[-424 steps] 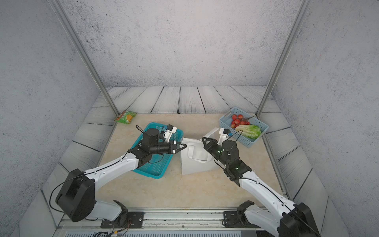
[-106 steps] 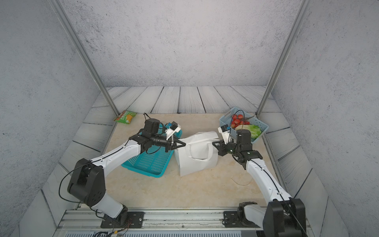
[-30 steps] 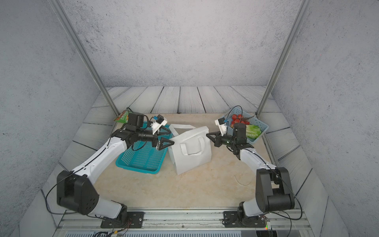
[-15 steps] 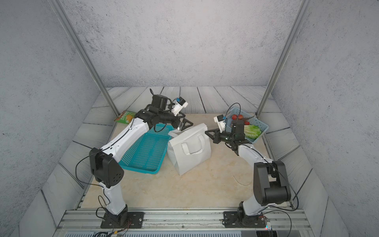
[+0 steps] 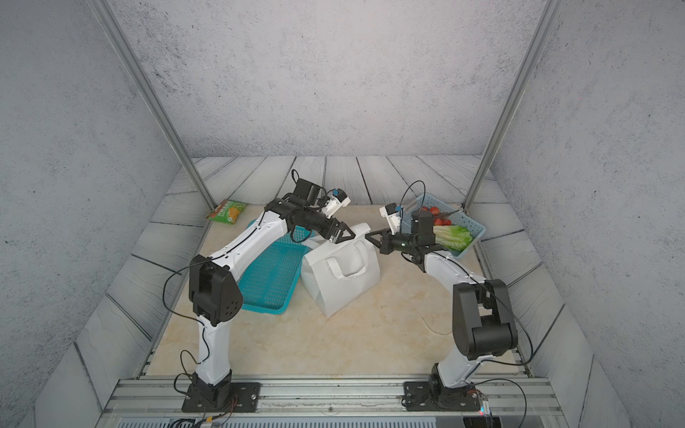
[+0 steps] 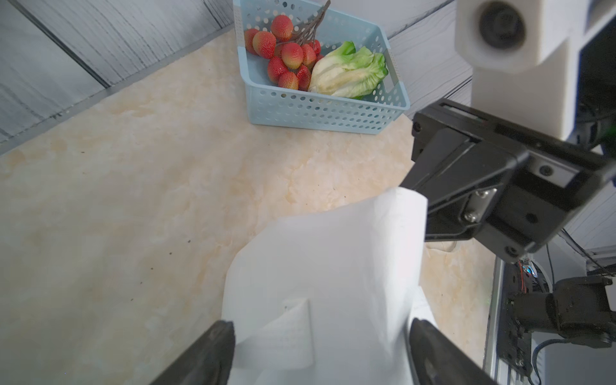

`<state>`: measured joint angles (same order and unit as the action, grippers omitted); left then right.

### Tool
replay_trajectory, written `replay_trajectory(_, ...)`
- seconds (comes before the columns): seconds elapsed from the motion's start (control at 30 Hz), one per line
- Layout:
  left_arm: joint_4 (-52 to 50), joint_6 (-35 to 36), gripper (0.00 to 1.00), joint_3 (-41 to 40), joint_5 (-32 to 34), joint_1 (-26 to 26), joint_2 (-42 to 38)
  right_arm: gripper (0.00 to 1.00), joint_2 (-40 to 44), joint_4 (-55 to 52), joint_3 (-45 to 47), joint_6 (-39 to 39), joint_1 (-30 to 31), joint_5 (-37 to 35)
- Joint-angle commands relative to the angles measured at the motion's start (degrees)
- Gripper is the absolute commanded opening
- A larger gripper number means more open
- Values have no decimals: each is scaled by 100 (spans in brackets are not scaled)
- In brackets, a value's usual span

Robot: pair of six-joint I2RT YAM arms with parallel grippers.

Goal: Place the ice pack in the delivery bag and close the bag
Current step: Close the delivery bag at the center of the board.

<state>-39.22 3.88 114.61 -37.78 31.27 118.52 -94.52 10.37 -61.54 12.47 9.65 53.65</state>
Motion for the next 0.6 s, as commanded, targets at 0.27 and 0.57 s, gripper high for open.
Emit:
replay_trajectory(0.27, -729, 295, 56, 443, 164, 20, 269, 0, -284, -253, -431, 133, 104, -113)
replay_trajectory(0.57, -884, 514, 57, 430, -85, 79, 347, 0, -540, -644, -803, 108, 191, -40)
